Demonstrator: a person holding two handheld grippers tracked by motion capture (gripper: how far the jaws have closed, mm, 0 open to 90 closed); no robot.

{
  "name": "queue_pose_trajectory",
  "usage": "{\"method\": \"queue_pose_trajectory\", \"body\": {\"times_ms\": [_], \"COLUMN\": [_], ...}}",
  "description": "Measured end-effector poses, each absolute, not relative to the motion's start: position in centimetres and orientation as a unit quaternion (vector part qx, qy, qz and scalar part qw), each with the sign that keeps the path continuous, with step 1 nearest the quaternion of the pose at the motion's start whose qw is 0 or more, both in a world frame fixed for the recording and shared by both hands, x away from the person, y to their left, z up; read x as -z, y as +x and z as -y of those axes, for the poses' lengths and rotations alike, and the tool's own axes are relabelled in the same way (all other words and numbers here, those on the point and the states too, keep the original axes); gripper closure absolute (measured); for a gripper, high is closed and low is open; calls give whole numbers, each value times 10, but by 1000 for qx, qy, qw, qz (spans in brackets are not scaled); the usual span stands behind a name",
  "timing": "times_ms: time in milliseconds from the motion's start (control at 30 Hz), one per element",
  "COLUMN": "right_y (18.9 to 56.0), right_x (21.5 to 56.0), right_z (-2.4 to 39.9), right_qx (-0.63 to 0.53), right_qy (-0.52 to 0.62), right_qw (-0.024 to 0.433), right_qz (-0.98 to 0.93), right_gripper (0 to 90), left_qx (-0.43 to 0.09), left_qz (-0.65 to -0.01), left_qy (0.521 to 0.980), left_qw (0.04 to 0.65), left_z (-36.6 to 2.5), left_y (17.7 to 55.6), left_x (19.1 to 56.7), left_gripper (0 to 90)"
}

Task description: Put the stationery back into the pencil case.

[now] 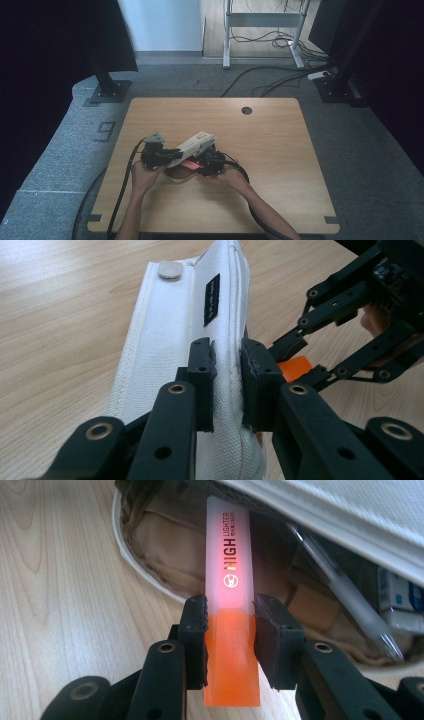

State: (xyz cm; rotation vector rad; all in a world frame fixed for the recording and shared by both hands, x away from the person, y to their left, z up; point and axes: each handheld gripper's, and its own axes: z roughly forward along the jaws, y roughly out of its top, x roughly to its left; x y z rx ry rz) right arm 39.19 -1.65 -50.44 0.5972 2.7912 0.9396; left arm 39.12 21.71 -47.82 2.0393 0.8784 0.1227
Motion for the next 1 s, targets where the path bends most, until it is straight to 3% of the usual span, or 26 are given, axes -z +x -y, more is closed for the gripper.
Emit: {"method": "queue_pose_trajectory", "body": {"times_ms": [1000], "right_y": [411], "right_x": [521], "right_z": [-20], "right_qx": [-318], "right_qy": [179], "right_qw": [73], "right_qz": [-928], "right_gripper": [656], "left_qx": [-52], "left_qz": [-352], "left_qy": [825], "left_qw": [439], "left_z": [-215], "left_y": [391], "left_x": [479], "left_gripper": [763]}}
